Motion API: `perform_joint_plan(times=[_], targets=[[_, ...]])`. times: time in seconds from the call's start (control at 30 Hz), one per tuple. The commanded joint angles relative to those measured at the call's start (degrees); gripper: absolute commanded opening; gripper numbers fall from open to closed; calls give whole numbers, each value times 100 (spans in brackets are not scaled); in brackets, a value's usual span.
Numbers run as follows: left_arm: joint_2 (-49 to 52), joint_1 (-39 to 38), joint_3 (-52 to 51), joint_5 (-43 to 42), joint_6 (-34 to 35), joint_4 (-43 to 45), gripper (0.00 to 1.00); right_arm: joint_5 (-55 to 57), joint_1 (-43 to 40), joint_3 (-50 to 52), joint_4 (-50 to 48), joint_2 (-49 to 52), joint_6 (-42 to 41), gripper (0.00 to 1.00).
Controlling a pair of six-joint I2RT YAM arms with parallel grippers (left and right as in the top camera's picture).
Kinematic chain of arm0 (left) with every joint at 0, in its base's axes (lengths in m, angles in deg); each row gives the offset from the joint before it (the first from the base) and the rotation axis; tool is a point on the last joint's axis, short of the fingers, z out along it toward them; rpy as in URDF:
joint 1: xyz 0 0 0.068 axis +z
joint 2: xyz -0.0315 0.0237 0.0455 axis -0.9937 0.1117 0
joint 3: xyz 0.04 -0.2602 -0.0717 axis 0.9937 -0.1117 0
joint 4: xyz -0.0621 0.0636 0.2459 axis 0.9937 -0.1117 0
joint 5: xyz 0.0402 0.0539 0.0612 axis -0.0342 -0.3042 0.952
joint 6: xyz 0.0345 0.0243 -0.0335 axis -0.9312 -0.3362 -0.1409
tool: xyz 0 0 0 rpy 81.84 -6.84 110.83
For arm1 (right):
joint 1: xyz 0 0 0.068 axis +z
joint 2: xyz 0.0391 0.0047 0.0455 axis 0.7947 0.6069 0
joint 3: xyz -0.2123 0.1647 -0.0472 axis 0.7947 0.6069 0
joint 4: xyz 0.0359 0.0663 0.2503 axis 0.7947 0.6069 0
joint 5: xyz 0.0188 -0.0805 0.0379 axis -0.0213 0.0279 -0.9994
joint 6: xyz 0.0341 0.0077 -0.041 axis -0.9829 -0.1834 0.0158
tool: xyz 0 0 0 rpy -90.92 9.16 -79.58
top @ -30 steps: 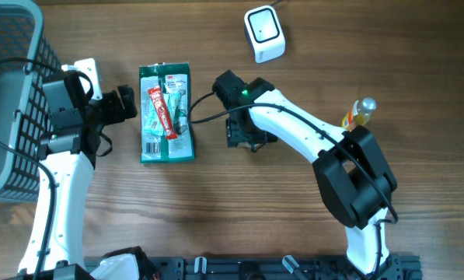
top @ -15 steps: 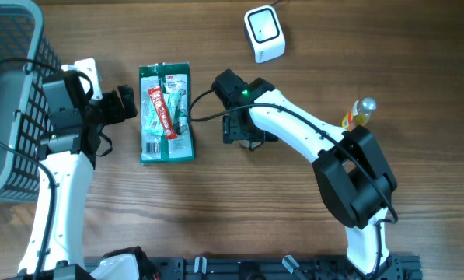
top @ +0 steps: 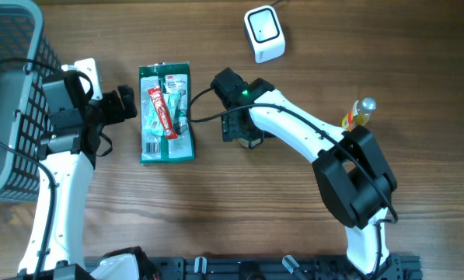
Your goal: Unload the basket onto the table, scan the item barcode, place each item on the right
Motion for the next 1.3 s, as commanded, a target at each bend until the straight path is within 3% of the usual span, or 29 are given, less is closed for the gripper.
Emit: perform_joint_plan(times=[0.0, 0.57, 0.83, 0.93, 1.0, 1.27], targets=[[17, 26, 44, -24, -44, 13, 100, 144, -24, 164, -74, 87, 122, 88], [17, 26, 44, -24, -44, 13, 100, 234, -57, 155, -334, 83, 560, 86], [17, 26, 44, -24, -44, 13, 100, 232, -57, 155, -256, 72, 557, 70], [17, 26, 44, -24, -44, 13, 100, 236, -79, 155, -223, 7, 575, 80], [17, 26, 44, -24, -44, 13, 100, 234, -79, 131, -232, -4, 573, 80], [17, 26, 44, -24, -44, 13, 100, 232, -79, 103, -212, -11, 562, 70]])
